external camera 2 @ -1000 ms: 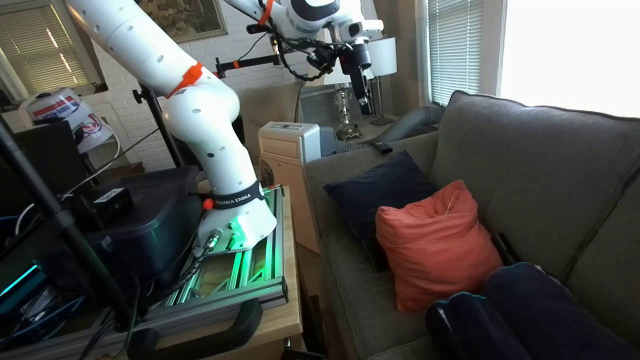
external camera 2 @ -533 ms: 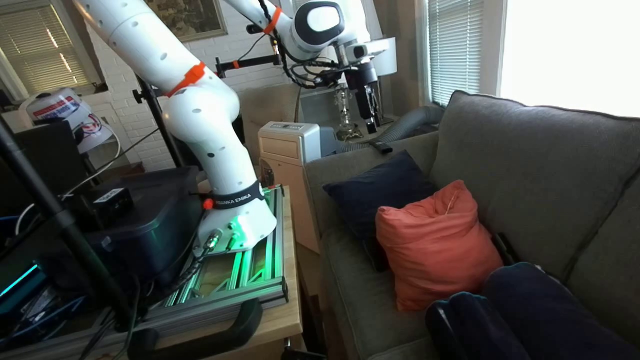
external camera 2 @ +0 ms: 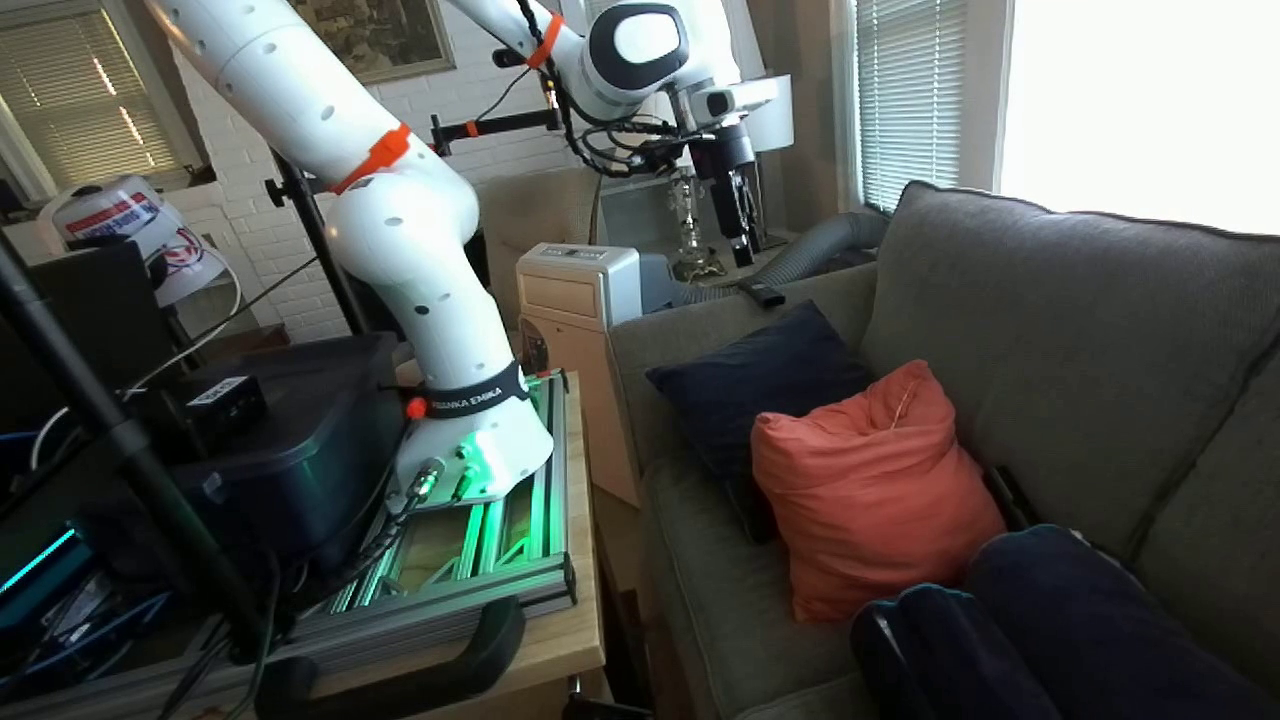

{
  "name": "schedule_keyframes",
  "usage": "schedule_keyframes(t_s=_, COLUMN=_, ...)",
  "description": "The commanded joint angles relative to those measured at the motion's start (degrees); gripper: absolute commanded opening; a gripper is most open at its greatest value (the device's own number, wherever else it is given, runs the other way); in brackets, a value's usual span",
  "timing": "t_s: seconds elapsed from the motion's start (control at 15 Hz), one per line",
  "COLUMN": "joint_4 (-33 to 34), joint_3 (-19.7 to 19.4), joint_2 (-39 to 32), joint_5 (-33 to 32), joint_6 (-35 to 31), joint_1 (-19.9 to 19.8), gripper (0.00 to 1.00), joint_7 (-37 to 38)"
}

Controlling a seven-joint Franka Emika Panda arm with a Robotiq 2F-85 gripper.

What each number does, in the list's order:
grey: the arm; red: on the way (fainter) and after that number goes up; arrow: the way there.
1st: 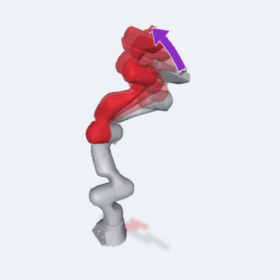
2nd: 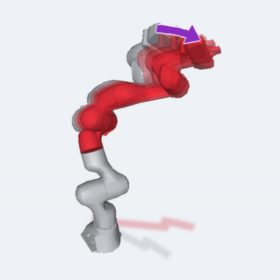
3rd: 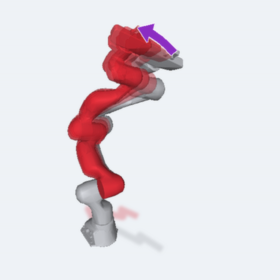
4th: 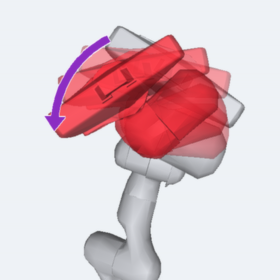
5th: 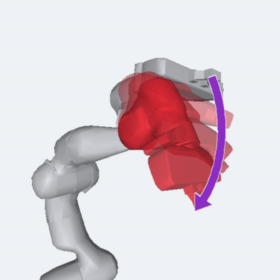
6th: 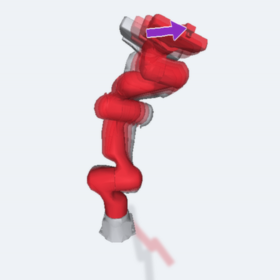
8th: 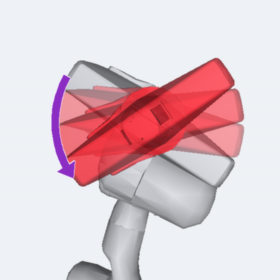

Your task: Move the orange pillow to the right

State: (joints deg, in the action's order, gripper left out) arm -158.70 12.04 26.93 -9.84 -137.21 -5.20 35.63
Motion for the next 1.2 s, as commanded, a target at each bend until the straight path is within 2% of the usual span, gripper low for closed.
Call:
schedule_keyframes(t_s=0.0, joint_4=0.0, joint_3=-0.1, joint_2=0.0, joint_5=0.0, joint_6=0.1, joint_1=0.1, gripper=1.0, joint_7=0.0)
schedule_keyframes(t_s=1.13, joint_4=0.3, joint_3=0.3, joint_2=-1.1, joint_5=-0.7, joint_6=-1.3, joint_1=-0.8, gripper=1.0, joint_7=1.6)
